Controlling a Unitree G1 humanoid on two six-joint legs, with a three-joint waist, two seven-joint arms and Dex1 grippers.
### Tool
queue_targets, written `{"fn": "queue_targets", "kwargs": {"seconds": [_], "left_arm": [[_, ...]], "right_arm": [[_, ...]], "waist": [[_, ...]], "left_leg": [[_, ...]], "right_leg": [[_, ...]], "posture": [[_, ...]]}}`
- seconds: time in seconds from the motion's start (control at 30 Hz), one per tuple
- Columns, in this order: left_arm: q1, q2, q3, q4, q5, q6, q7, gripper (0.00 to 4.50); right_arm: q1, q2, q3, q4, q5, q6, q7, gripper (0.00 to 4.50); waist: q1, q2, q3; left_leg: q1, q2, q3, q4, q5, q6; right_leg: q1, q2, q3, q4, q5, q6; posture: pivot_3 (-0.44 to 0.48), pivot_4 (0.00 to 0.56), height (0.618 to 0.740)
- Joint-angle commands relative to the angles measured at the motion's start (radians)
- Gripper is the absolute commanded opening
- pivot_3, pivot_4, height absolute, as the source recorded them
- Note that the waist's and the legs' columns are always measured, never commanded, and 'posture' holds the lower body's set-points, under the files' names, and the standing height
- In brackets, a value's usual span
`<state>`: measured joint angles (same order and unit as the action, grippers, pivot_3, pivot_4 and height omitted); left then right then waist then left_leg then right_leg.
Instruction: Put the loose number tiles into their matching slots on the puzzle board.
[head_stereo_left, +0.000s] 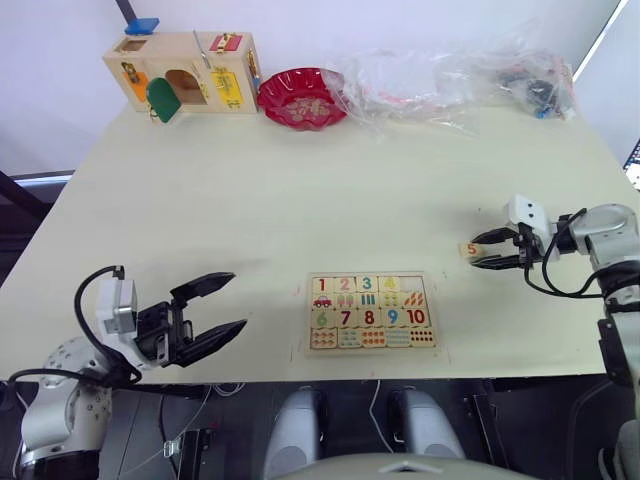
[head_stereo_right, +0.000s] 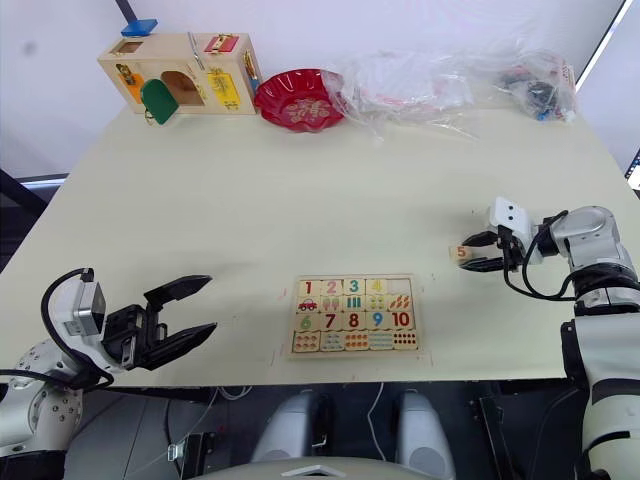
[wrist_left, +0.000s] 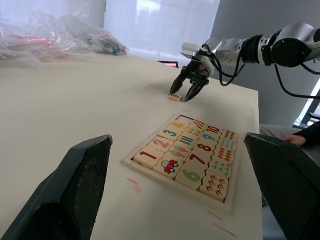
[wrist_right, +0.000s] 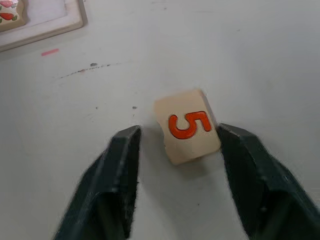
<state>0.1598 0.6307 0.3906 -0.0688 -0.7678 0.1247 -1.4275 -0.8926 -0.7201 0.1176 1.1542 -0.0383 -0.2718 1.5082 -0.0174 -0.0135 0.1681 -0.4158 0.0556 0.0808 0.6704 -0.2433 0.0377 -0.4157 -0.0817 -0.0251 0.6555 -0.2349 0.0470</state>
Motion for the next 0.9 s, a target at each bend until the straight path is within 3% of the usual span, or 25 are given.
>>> {"fn": "queue_targets", "kwargs": {"seconds": [0.03,0.27,0.37,0.5,0.63,0.9], "left_arm": [[-0.003,0.002,0.011,-0.006,-0.003,-0.012,-0.004,4.5],[0.002,0.003,0.014,-0.015,-0.004,-0.01,0.002,4.5],[0.008,0.006,0.019,-0.023,-0.008,-0.008,0.003,4.5],[0.011,0.01,0.02,-0.024,-0.009,-0.006,0.003,4.5],[0.003,0.015,0.012,-0.013,-0.004,-0.005,-0.004,4.5],[-0.014,0.017,0.0,-0.004,0.001,-0.006,-0.005,4.5]], "right_arm": [[0.02,-0.013,-0.001,-0.012,-0.009,-0.002,0.006,0.92],[0.048,-0.024,-0.028,-0.093,0.023,-0.012,0.003,0.89],[0.105,-0.049,-0.026,-0.283,0.02,0.031,-0.042,0.89],[0.206,-0.086,-0.044,-0.688,0.104,0.342,-0.021,0.89],[0.224,-0.167,0.032,-1.2,0.035,0.812,-0.071,0.89],[0.109,-0.206,0.233,-1.505,0.061,1.334,-0.12,0.89]], "waist": [[0.0,0.0,0.0],[0.0,0.0,0.0],[0.001,0.0,0.0],[0.001,0.001,0.0],[0.0,0.005,0.003],[0.005,0.004,0.002]], "left_leg": [[0.0,0.0,0.0,0.0,0.0,0.0],[0.0,0.0,0.0,0.0,0.0,0.0],[0.0,0.0,0.0,0.0,0.0,0.0],[0.0,0.0,0.0,0.0,0.0,0.0],[-0.001,0.0,-0.005,0.0,0.0,0.0],[-0.002,0.001,-0.007,0.0,0.0,0.0]], "right_leg": [[0.0,0.0,0.0,0.0,0.0,0.0],[0.0,0.0,0.0,0.0,0.0,0.0],[0.0,0.0,0.0,0.0,0.0,0.0],[0.0,0.0,0.0,0.0,0.0,0.001],[-0.002,-0.002,0.0,0.002,0.0,0.0],[-0.003,-0.006,-0.002,-0.001,0.0,0.0]], "posture": [[0.0,0.15,0.74],[0.0,0.15,0.74],[0.0,0.15,0.74],[0.0,0.15,0.74],[0.0,0.15,0.74],[0.0,0.15,0.74]]}}
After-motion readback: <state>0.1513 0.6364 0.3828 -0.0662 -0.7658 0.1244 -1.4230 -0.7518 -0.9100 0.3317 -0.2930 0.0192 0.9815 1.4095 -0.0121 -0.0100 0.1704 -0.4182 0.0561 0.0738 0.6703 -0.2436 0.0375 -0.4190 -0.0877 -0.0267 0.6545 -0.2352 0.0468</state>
